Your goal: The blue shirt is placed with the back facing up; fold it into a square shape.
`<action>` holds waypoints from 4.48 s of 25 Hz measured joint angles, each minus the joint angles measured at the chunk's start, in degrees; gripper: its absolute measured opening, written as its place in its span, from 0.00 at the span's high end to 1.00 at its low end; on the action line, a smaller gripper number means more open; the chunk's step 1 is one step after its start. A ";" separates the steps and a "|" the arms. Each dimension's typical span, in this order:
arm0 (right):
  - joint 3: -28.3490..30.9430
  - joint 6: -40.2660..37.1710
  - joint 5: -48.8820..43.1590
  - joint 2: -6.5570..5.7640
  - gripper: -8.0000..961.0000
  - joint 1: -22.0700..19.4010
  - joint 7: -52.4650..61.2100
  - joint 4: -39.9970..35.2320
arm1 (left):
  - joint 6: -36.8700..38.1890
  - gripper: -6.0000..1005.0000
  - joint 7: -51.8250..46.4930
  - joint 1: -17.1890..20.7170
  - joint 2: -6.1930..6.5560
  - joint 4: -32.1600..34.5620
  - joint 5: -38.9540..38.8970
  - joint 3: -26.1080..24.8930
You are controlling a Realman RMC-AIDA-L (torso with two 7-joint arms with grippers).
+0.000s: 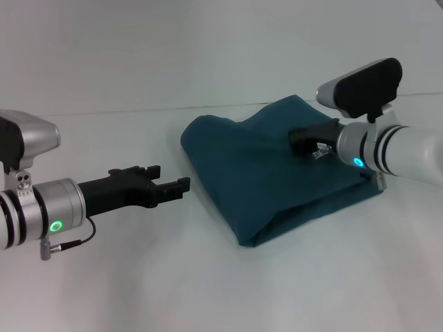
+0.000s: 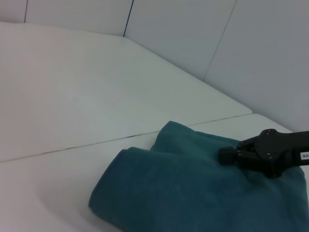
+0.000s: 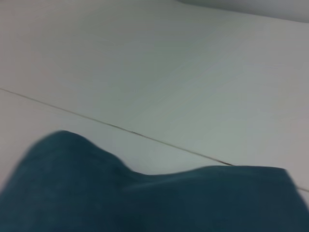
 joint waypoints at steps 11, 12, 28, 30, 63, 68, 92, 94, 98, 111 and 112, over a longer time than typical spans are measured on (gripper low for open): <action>-1.00 6.44 3.44 0.14 0.94 0.57 -0.40 -0.21 | -2.10 0.21 0.02 0.00 -0.06 -0.18 0.17 -0.04; -1.05 5.76 5.21 0.13 0.93 -0.35 -0.86 -1.64 | -2.20 0.21 -0.02 -0.14 -0.05 -0.18 0.10 -0.05; 0.36 -16.30 17.73 -2.67 0.86 -10.46 -0.68 -11.06 | -6.25 0.21 -7.01 -5.41 0.03 -5.36 -0.24 4.13; 0.37 -17.30 17.70 -3.18 0.78 -10.67 0.13 -11.15 | -6.53 0.21 -8.07 -5.87 0.02 -6.11 -0.04 4.32; 0.70 -27.59 17.51 -5.15 0.28 -12.15 0.94 -16.34 | -5.17 0.21 -27.50 -13.70 -0.65 -14.85 3.55 6.74; 0.78 -27.61 17.51 -5.03 0.27 -12.15 0.87 -16.36 | -5.61 0.21 -27.52 -13.81 -0.63 -15.05 3.55 7.12; 0.72 -27.51 17.50 -4.60 0.28 -12.12 0.83 -16.47 | -6.19 0.21 -27.54 -14.93 -0.79 -15.71 3.42 11.56; 0.72 -27.51 17.51 -4.56 0.28 -12.09 0.83 -16.47 | -6.55 0.21 -27.26 -15.00 -0.79 -15.45 3.42 13.12; 0.72 -27.46 17.51 -4.51 0.28 -12.08 0.83 -16.47 | -6.66 0.23 -26.93 -15.11 -0.80 -15.06 3.42 14.02; 0.81 -27.28 17.85 -4.34 0.28 -12.59 0.83 -17.13 | -7.59 0.70 -27.11 -15.90 -0.70 -14.78 3.52 14.69; 0.82 -27.26 17.85 -4.31 0.28 -12.59 0.83 -17.13 | -7.73 0.74 -27.11 -15.92 -0.70 -14.81 3.48 14.69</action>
